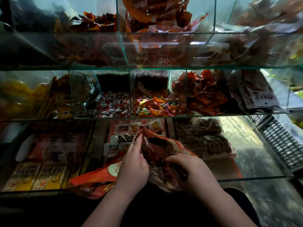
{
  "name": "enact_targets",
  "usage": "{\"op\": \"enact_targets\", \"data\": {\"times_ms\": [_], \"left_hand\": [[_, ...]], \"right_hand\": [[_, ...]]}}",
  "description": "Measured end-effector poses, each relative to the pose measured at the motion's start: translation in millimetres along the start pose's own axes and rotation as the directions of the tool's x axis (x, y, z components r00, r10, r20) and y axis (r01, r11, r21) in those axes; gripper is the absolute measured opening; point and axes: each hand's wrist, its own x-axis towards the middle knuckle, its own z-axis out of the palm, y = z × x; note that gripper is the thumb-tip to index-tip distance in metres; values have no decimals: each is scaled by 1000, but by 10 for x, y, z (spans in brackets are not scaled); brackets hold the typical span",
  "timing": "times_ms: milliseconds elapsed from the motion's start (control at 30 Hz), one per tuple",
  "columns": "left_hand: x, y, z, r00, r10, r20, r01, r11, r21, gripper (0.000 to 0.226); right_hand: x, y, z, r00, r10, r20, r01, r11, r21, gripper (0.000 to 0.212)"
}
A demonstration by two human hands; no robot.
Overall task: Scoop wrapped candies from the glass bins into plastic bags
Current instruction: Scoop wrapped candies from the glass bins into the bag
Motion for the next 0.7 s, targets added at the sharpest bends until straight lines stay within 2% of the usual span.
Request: {"op": "enact_targets", "data": {"times_ms": [100, 233, 400, 500, 633, 700], "left_hand": [[-11, 24, 54, 1000, -22, 6, 22, 1000, -1, 65], [-35, 26, 90, 1000, -23, 16, 22, 1000, 12, 67], [12, 29, 40, 1000, -12, 21, 12, 1000, 7, 71], [41, 25, 7, 1000, -17, 16, 17, 1000, -8, 72], [99, -26, -68, 999, -43, -15, 43, 999, 10, 73], [116, -52, -105, 998, -68, -17, 68, 998, 7, 76]], "right_hand": [[22, 48, 175, 980, 196, 19, -194, 977, -82, 28], [11, 88, 276, 922, 370, -115, -358, 927, 116, 19], [-36, 86, 164, 856, 457, -242, -329, 843, 425, 12], [-75, 77, 90, 837, 519, -177, -315, 720, 619, 12], [-100, 85, -1, 850, 516, -106, -283, 617, 734, 8], [-117, 83, -70, 872, 481, -90, -256, 605, 754, 10]]}}
